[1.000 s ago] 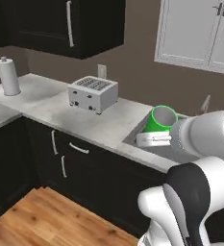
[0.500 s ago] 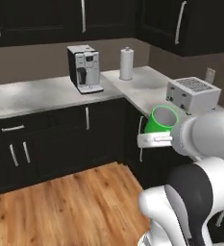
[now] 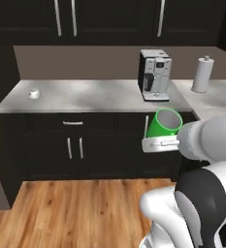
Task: Clear the mugs and bowl far away from the sink.
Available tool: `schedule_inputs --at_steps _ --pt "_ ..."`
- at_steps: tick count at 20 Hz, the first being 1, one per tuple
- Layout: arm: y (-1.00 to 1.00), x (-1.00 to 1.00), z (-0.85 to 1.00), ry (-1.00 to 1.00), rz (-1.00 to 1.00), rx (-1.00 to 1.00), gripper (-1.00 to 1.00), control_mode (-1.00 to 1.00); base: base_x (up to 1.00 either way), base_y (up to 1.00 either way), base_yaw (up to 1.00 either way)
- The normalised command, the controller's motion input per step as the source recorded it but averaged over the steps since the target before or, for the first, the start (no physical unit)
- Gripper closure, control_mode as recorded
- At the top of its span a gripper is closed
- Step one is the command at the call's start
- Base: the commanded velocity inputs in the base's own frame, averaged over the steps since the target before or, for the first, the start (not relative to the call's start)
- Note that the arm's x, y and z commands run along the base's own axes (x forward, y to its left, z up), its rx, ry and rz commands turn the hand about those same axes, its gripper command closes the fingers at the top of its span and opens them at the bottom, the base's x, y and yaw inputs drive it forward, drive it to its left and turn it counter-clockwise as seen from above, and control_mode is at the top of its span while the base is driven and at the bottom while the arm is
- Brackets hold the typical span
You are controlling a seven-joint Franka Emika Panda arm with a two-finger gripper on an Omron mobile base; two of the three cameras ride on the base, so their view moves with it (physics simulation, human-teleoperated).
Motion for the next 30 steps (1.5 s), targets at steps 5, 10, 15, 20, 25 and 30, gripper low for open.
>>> schedule_inputs --at_steps 5,10,15,20,25,30 --pt "0.0 0.0 0.0 0.0 0.0 0.0 1.0 1.0 1.0 -0.29 0.01" --pt "0.0 0.0 0.0 0.0 0.0 0.0 1.0 1.0 1.0 -0.06 -0.01" --pt "0.0 0.0 0.0 0.0 0.0 0.0 1.0 1.0 0.51 0.56 -0.01" --pt "0.0 0.0 0.0 0.0 0.0 0.0 1.0 1.0 0.09 0.41 0.03" --pt "0.0 0.0 0.0 0.0 0.0 0.0 1.0 1.0 0.24 0.0 0.16" --pt "0.0 0.0 0.0 0.0 0.0 0.0 1.0 1.0 0.56 -0.17 0.29"
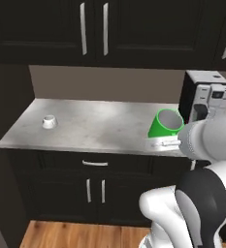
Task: Clear the mugs and bowl far away from the sink.
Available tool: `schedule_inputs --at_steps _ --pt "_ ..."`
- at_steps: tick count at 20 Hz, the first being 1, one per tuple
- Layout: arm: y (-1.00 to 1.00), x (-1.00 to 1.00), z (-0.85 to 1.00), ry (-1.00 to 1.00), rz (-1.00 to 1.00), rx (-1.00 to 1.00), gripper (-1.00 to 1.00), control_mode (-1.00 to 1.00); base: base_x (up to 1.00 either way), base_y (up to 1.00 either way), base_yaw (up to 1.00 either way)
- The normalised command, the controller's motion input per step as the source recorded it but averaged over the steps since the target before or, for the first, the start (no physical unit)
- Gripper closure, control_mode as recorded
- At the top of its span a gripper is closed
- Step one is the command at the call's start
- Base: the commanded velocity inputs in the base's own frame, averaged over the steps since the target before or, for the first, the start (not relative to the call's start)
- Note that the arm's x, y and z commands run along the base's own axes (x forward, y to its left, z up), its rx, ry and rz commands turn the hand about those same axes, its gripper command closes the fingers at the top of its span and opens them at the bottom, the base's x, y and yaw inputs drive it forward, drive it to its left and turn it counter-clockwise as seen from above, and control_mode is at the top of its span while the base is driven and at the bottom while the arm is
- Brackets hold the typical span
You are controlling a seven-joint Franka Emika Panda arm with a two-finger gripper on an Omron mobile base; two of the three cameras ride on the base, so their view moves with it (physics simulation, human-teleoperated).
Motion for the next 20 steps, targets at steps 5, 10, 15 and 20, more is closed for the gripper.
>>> schedule_inputs --at_steps 5,10,15,20 --pt "0.0 0.0 0.0 0.0 0.0 0.0 1.0 1.0 0.35 0.06 0.28" --pt "0.0 0.0 0.0 0.0 0.0 0.0 1.0 1.0 0.38 0.0 0.26" --pt "0.0 0.0 0.0 0.0 0.0 0.0 1.0 1.0 0.72 -0.01 0.23" --pt "0.0 0.0 0.0 0.0 0.0 0.0 1.0 1.0 0.6 0.0 0.12"
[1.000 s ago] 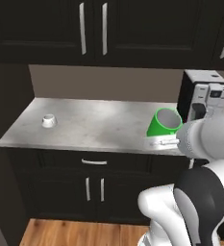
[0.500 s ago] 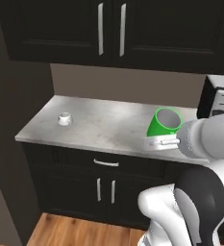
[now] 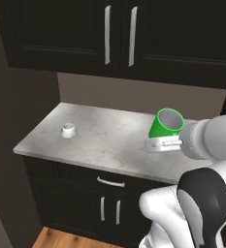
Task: Clear the mugs and bowl far away from the sink.
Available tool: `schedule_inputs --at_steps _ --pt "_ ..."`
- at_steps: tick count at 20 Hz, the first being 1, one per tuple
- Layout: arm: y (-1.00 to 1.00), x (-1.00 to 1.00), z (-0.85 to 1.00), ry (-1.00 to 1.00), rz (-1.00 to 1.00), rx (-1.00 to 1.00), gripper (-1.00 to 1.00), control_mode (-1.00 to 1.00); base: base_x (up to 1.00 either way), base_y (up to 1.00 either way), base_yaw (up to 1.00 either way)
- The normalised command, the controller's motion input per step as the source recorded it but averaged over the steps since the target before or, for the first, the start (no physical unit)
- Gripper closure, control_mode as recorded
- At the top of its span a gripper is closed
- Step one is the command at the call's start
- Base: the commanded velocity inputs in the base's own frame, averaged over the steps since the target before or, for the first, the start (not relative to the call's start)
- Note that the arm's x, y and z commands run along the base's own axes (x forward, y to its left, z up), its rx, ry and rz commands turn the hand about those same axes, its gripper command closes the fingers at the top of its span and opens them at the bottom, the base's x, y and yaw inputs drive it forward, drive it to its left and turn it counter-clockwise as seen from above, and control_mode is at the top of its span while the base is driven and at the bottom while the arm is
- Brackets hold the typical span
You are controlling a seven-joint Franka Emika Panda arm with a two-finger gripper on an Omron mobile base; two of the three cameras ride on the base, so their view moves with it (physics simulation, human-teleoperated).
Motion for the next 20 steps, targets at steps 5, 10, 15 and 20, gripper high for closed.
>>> schedule_inputs --at_steps 5,10,15,20 --pt "0.0 0.0 0.0 0.0 0.0 0.0 1.0 1.0 0.36 0.0 0.08" --pt "0.0 0.0 0.0 0.0 0.0 0.0 1.0 1.0 0.08 0.01 0.12" --pt "0.0 0.0 0.0 0.0 0.0 0.0 1.0 1.0 0.22 0.0 0.17" --pt "0.0 0.0 0.0 0.0 0.0 0.0 1.0 1.0 0.26 0.0 0.2"
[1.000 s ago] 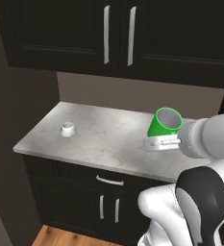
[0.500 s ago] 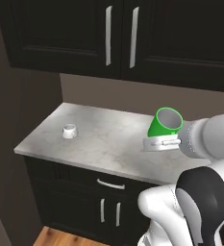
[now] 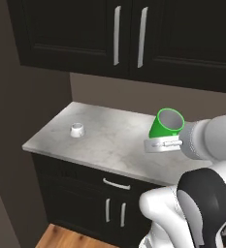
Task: Clear the mugs and bowl far away from the sink.
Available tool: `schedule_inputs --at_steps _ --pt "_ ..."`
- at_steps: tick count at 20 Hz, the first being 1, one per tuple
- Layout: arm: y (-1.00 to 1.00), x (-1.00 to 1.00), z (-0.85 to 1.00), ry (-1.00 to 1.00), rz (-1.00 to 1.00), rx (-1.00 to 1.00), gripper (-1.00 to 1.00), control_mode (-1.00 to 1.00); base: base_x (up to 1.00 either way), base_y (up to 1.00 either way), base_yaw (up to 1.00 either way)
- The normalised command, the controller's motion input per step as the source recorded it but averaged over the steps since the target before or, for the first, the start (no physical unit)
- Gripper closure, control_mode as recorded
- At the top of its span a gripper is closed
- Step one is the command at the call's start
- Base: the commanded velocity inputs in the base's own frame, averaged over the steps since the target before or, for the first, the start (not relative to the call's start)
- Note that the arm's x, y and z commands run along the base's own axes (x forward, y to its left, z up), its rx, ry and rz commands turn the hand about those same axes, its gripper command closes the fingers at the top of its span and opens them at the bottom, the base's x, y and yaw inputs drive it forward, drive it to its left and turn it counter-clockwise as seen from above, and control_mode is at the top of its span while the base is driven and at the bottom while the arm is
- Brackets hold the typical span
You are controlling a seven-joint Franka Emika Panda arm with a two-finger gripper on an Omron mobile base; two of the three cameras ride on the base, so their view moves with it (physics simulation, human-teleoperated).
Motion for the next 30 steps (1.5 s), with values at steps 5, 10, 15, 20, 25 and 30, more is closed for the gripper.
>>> schedule_inputs --at_steps 5,10,15,20,25,30 --pt "-0.02 0.03 -0.03 0.0 0.04 0.0 1.0 -1.0 0.19 -0.01 0.15" --pt "-0.01 0.31 -0.32 0.0 0.12 0.0 1.0 -1.0 0.0 0.0 0.0" --pt "0.0 0.45 -0.47 0.0 0.04 0.0 1.0 -1.0 0.0 0.0 0.0" --pt "0.0 0.45 -0.44 0.0 0.0 0.0 1.0 -1.0 0.0 0.0 0.0" --pt "0.0 0.39 -0.51 0.0 0.0 0.0 1.0 -1.0 0.0 0.0 0.0" --pt "0.0 0.43 -0.61 0.0 0.0 0.0 1.0 -1.0 0.0 0.0 0.0"
